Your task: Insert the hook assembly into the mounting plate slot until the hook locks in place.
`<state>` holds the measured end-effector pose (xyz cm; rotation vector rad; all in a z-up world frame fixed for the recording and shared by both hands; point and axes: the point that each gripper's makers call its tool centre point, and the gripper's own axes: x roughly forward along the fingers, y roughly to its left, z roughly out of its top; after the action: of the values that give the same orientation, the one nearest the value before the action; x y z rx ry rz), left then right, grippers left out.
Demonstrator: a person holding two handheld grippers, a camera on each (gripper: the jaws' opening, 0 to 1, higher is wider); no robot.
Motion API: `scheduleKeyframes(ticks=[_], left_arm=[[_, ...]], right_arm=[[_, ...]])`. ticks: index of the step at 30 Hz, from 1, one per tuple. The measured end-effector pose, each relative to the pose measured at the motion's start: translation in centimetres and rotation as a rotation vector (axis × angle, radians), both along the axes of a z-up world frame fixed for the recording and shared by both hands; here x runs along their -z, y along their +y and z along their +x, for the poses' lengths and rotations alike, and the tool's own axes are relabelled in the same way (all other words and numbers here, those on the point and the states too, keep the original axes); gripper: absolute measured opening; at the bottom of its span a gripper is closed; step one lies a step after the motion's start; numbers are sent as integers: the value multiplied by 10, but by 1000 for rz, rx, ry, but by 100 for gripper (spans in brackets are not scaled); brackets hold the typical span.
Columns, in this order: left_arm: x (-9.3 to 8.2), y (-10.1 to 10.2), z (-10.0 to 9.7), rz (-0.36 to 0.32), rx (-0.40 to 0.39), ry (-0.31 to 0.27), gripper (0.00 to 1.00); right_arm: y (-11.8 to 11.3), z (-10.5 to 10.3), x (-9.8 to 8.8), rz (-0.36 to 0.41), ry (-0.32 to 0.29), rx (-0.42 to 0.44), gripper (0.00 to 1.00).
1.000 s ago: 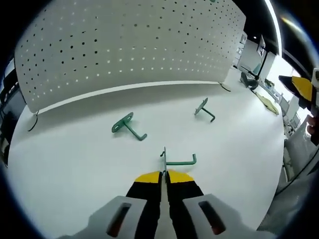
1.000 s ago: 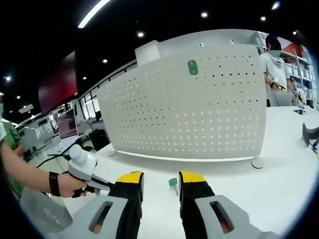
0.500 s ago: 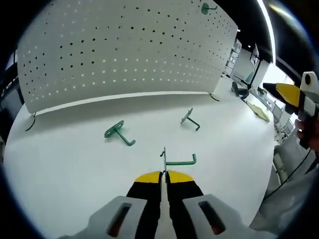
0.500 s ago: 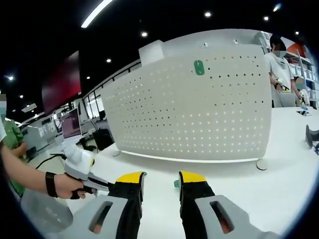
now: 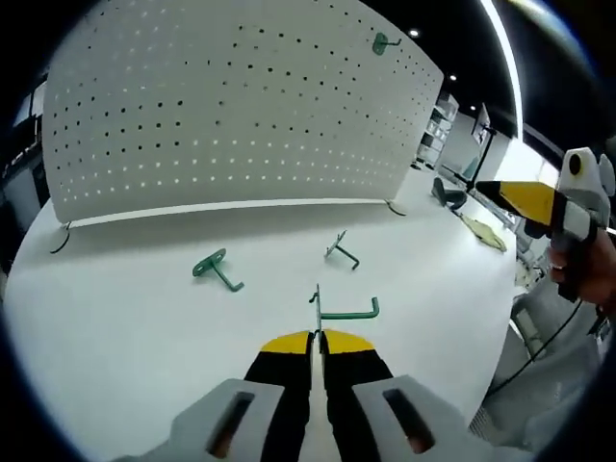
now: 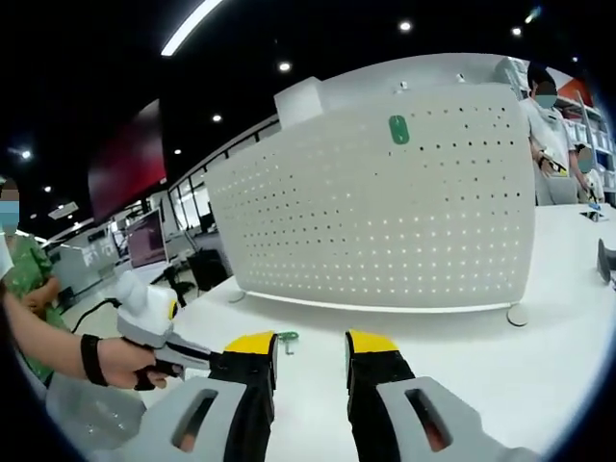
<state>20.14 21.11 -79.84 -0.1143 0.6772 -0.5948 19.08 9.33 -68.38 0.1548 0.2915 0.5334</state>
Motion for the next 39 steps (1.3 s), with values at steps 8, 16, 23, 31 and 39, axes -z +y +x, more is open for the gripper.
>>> scheduleKeyframes(ticks=[8,16,23,31,39], left_arm=[[-21,-4,-7,-56,-7,-49,3],[-34,-12,-12,-120,11,-96,3],[-53,-19,-17,-188,28,-141,4],[-69,-22,-18,-237,30,-203,3],[-76,-24,-22,-249,38,-242,3]], right_arm=[[11,-5,2,10,8,-28,28],[21,-9,3,32,16,-49,28],[30,-12,1,64,19,-77,28],[46,-16,4,89,42,-119,25],[56,-20,5,142,72,-141,22]])
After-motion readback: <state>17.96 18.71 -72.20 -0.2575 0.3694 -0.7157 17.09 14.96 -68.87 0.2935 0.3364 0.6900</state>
